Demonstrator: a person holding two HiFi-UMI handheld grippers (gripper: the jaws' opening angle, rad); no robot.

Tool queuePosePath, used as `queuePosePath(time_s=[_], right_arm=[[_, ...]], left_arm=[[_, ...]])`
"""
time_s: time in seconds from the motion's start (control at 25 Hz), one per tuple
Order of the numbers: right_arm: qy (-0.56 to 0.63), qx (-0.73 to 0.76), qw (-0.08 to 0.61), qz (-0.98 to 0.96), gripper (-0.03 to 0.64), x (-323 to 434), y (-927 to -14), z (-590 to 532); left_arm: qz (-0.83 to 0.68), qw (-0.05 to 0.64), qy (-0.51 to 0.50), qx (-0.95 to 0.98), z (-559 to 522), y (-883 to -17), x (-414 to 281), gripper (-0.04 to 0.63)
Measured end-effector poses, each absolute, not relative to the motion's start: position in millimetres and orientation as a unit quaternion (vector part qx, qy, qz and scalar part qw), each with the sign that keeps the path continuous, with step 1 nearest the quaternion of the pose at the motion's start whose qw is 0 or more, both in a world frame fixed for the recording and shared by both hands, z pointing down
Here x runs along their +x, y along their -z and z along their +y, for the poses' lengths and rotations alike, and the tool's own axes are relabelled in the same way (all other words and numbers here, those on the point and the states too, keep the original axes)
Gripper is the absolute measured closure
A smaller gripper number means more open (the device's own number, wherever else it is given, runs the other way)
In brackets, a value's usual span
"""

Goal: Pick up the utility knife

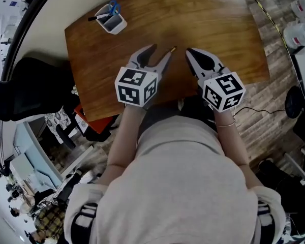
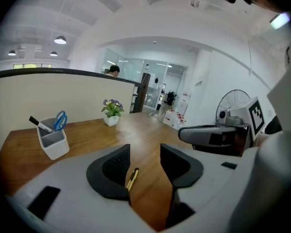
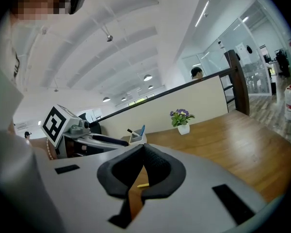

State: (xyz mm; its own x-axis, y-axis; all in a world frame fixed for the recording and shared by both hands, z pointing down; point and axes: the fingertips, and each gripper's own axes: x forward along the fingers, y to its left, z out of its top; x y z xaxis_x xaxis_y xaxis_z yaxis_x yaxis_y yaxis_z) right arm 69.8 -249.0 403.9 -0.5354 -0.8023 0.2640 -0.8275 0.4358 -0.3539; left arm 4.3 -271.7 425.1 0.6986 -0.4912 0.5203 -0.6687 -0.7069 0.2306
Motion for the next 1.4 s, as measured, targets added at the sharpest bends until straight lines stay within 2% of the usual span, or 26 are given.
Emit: queuePosePath(time_s=[0.68, 1.4], right_arm=[[-0.279, 0.508, 0.052, -0.813, 0.606, 80.8, -452.0, -253.6], [-0.343, 0.51, 0.069, -0.786, 0.606, 94.0, -508.9, -251.3]], left_arm=[[-0.252, 0.205, -0.324, 0.889, -282.2, -499.4, 20.4, 0.388], [-0.183, 0.179, -0.431, 0.865, -294.5, -582.5, 37.8, 0.435]])
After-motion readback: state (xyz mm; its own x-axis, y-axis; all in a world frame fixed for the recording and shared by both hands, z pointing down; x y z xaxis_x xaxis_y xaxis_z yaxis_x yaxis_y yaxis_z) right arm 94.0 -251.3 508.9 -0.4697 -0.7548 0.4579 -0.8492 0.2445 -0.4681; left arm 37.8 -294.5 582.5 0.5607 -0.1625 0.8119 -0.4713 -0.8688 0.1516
